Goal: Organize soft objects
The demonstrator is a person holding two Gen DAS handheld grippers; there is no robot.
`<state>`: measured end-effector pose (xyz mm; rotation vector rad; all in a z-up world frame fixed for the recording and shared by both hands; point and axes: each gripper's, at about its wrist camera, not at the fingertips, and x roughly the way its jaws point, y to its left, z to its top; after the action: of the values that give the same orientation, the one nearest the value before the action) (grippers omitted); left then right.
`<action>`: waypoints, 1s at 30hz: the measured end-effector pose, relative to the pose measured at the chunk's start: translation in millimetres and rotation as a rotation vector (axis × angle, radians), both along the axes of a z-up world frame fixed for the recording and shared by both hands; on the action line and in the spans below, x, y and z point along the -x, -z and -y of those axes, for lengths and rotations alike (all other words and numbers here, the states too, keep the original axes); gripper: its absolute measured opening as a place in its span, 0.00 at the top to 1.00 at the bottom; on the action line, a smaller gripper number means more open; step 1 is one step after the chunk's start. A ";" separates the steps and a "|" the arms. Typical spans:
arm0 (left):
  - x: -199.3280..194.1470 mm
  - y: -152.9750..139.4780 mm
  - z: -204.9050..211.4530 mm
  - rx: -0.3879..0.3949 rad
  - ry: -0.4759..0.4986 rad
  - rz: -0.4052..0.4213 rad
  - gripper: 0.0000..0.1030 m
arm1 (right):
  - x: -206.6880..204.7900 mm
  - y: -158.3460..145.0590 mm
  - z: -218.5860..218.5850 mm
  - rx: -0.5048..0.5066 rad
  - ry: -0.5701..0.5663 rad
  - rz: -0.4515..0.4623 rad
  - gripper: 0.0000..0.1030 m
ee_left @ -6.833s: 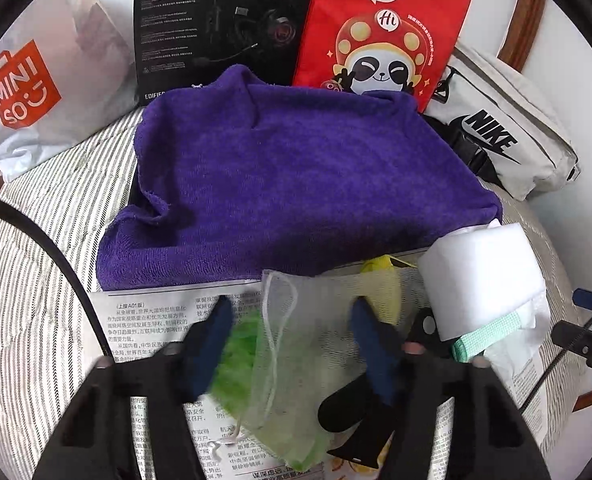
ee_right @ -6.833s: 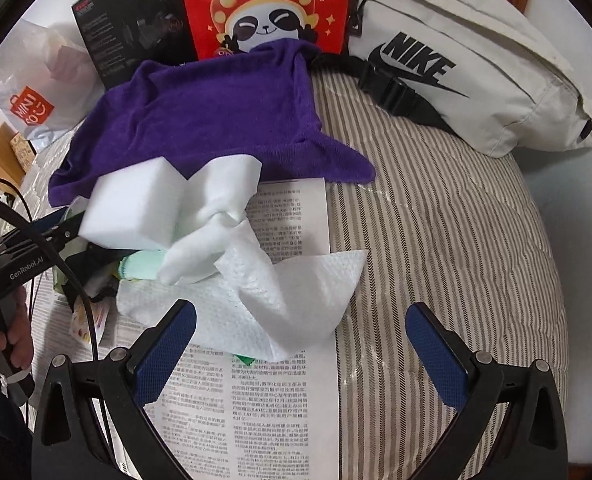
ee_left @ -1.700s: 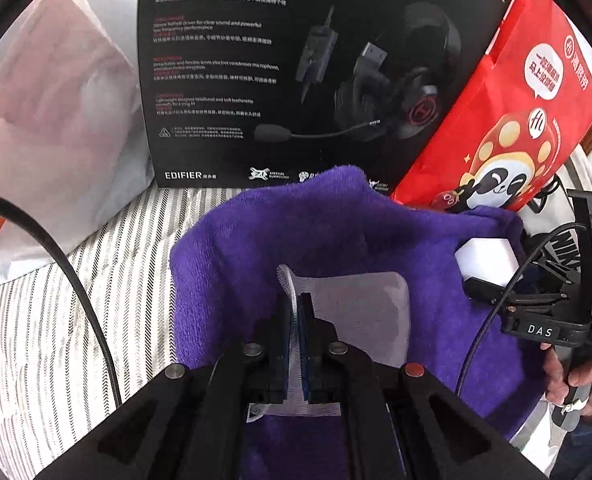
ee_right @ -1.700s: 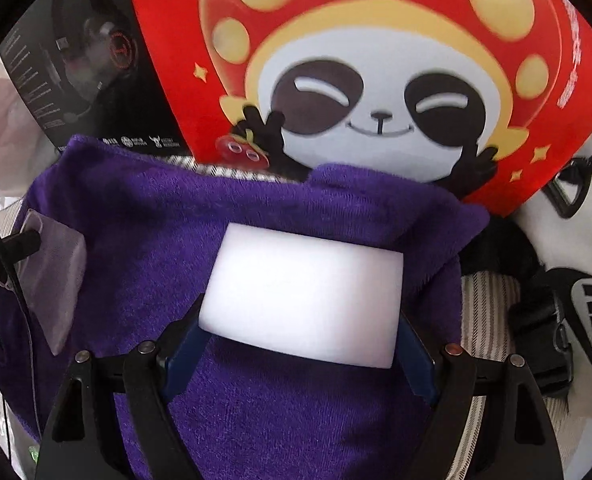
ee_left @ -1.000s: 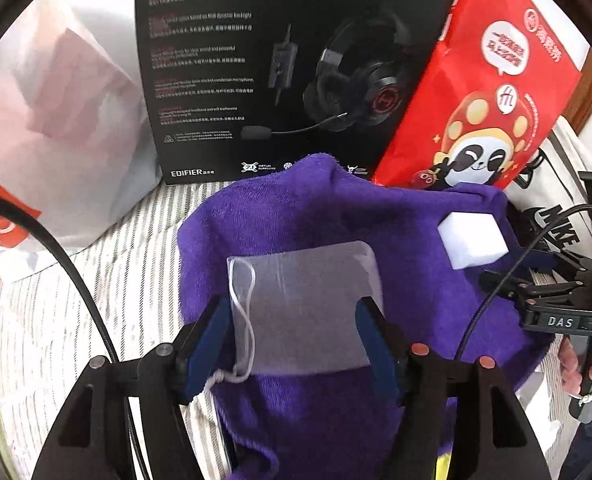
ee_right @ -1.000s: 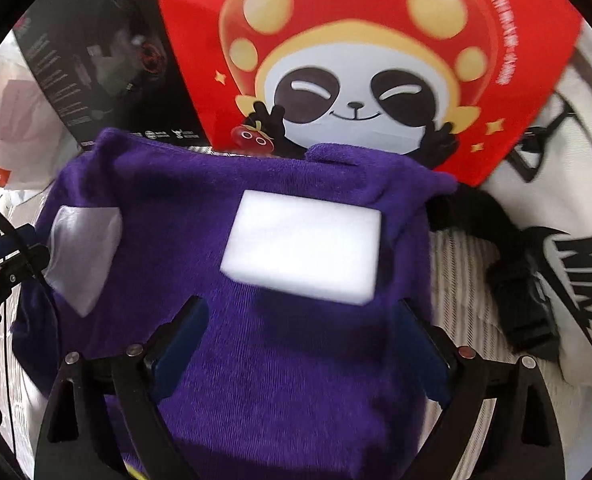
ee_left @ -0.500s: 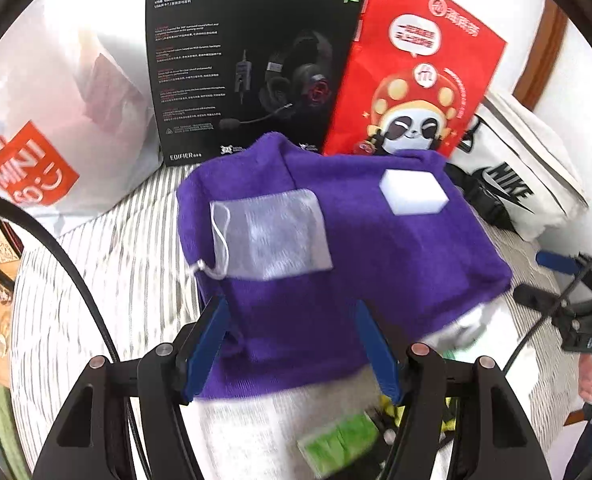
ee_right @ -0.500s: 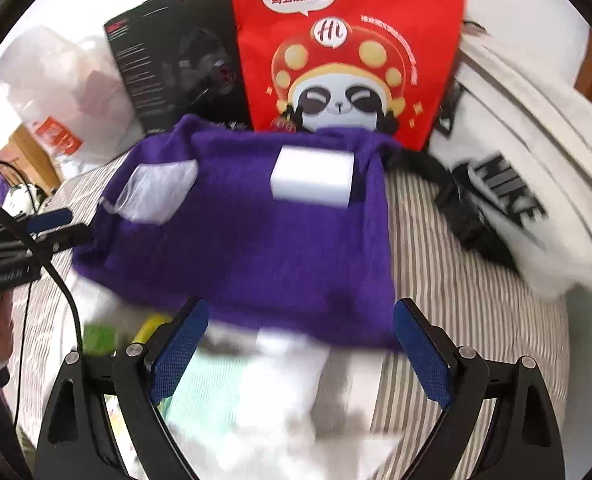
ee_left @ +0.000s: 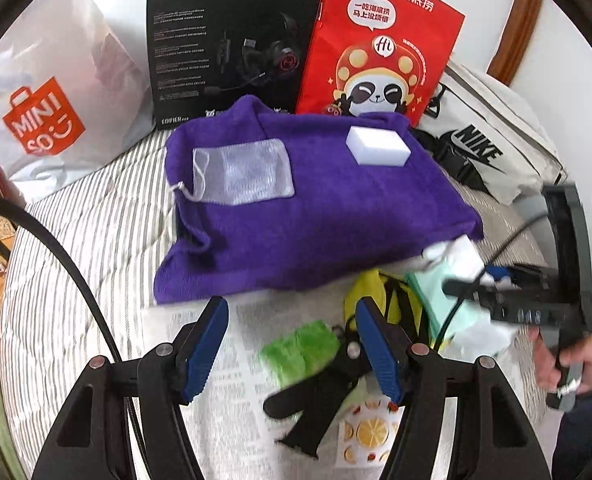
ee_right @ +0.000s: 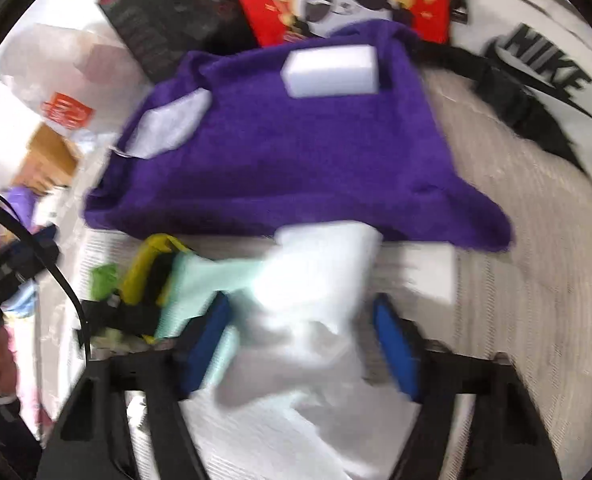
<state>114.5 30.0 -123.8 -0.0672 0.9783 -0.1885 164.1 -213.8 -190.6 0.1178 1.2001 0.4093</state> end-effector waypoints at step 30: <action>41.3 46.9 30.4 -0.148 0.113 -0.032 0.56 | 62.8 -78.3 50.9 -0.029 0.079 0.155 0.81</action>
<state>73.1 -0.3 -170.7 0.1208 1.0257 -0.2183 101.4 -264.7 -112.3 0.1555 1.0336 0.3596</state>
